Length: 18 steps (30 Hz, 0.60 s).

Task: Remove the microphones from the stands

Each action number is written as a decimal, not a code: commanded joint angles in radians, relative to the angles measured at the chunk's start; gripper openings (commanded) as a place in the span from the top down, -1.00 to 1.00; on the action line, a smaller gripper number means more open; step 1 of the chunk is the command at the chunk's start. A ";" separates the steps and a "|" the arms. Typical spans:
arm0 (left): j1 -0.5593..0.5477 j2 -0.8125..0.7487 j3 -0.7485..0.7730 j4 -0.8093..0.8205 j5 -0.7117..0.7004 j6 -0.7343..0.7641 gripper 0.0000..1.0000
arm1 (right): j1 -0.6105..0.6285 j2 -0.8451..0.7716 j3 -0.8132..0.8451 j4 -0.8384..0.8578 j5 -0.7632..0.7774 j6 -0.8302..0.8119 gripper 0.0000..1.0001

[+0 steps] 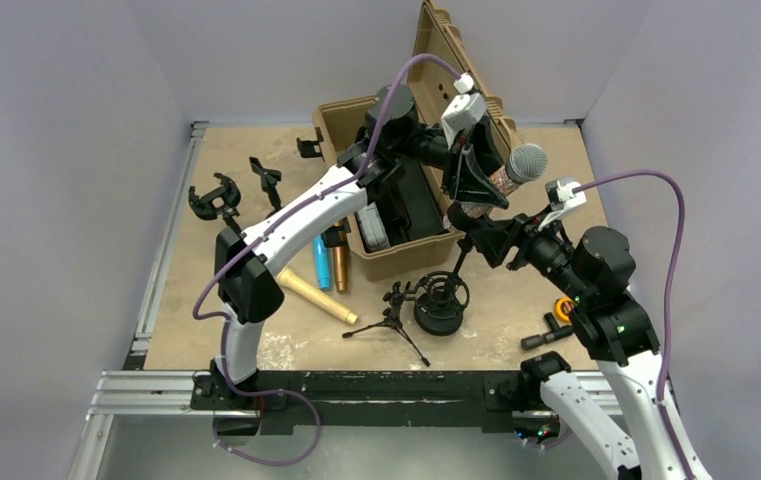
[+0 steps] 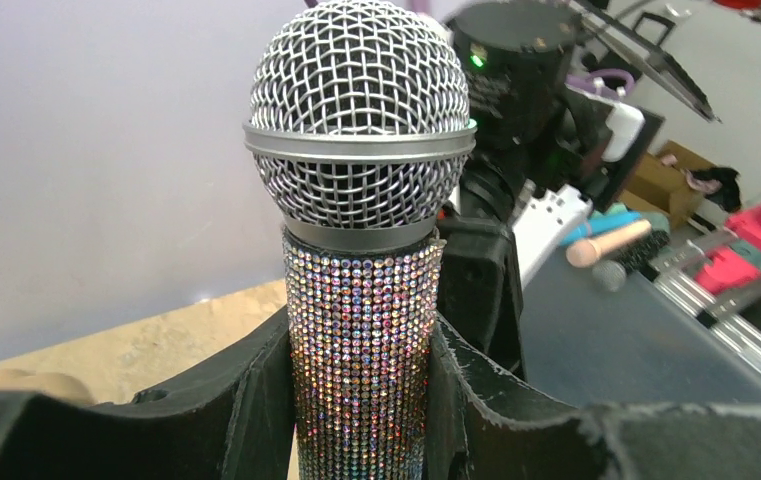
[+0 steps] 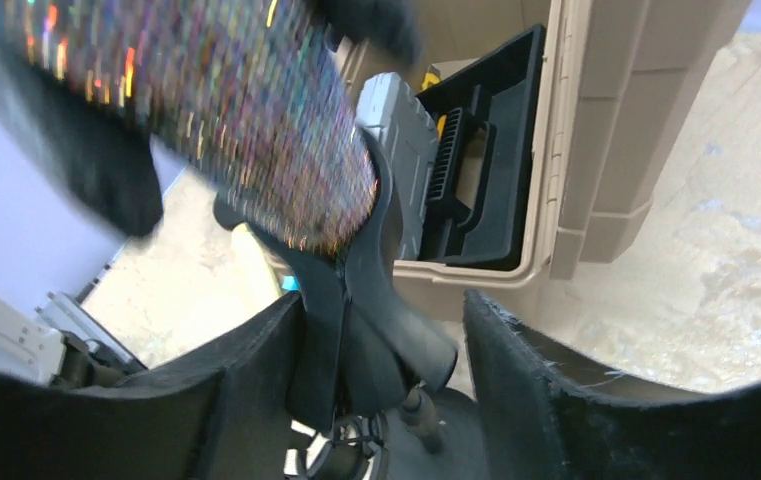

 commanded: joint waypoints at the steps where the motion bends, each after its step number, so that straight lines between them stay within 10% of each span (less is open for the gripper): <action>1: -0.037 -0.070 0.003 -0.080 0.064 0.090 1.00 | -0.010 0.004 0.020 0.049 0.058 0.036 -0.25; 18: 0.010 0.012 0.160 -0.229 0.015 0.192 1.00 | -0.009 -0.008 -0.012 0.050 -0.039 0.020 -0.54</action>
